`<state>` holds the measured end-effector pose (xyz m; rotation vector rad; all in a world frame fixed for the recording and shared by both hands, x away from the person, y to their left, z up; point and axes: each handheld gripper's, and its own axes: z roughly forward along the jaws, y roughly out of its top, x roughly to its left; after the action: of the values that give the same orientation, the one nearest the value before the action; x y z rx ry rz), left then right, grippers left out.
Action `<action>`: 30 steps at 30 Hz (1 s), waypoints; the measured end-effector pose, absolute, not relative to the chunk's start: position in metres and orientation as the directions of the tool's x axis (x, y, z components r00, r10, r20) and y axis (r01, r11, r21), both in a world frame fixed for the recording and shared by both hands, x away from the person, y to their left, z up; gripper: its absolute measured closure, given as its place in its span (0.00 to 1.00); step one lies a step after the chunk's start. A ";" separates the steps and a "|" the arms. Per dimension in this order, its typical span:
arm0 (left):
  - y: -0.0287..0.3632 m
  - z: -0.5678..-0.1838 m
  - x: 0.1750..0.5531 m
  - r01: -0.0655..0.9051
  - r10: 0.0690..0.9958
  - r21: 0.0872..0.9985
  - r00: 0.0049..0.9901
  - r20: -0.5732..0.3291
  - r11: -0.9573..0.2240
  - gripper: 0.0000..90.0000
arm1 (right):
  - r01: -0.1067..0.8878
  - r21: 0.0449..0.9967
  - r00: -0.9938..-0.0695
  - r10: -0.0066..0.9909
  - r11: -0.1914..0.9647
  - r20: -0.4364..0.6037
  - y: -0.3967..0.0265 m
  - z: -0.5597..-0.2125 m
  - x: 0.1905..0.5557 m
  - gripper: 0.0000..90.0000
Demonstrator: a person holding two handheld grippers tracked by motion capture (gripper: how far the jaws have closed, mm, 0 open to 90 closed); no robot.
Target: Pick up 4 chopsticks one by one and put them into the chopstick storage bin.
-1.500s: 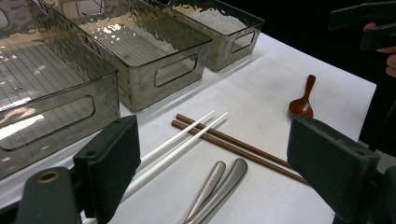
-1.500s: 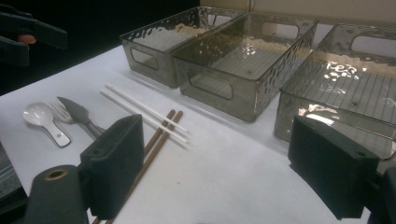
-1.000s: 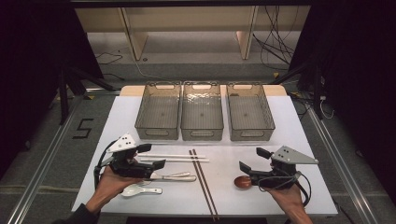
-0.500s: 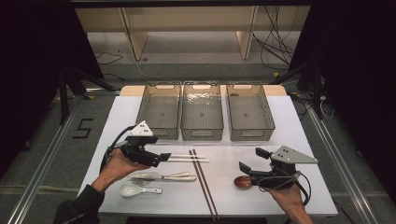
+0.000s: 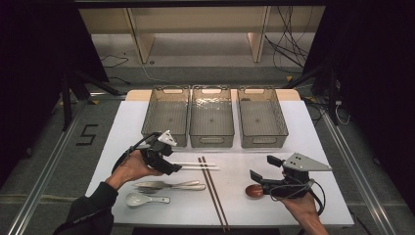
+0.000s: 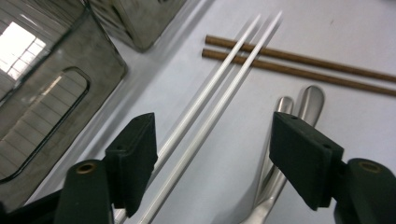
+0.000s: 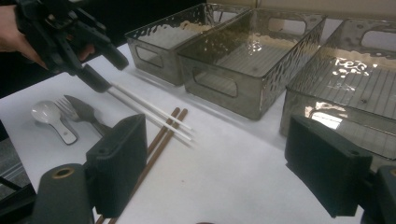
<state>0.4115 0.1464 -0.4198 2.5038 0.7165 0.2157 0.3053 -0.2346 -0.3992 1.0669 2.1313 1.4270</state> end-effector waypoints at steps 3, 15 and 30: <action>0.141 -0.426 0.415 0.441 0.506 0.481 0.863 0.007 -0.758 0.42 | 0.387 0.899 -0.651 0.751 0.206 0.109 -0.235 -0.399 0.305 0.25; 0.134 -0.445 0.422 0.400 0.449 0.395 0.893 0.036 -0.827 0.61 | 0.393 0.896 -0.654 0.748 0.204 0.117 -0.235 -0.400 0.306 0.25; 0.129 -0.454 0.426 0.322 0.364 0.334 0.929 0.072 -0.886 0.72 | 0.401 0.892 -0.664 0.738 0.211 0.123 -0.234 -0.401 0.307 0.27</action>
<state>0.4263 0.1292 -0.4543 2.7678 0.5054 0.1891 0.3070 -0.2336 -0.4010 1.0657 2.1627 1.4345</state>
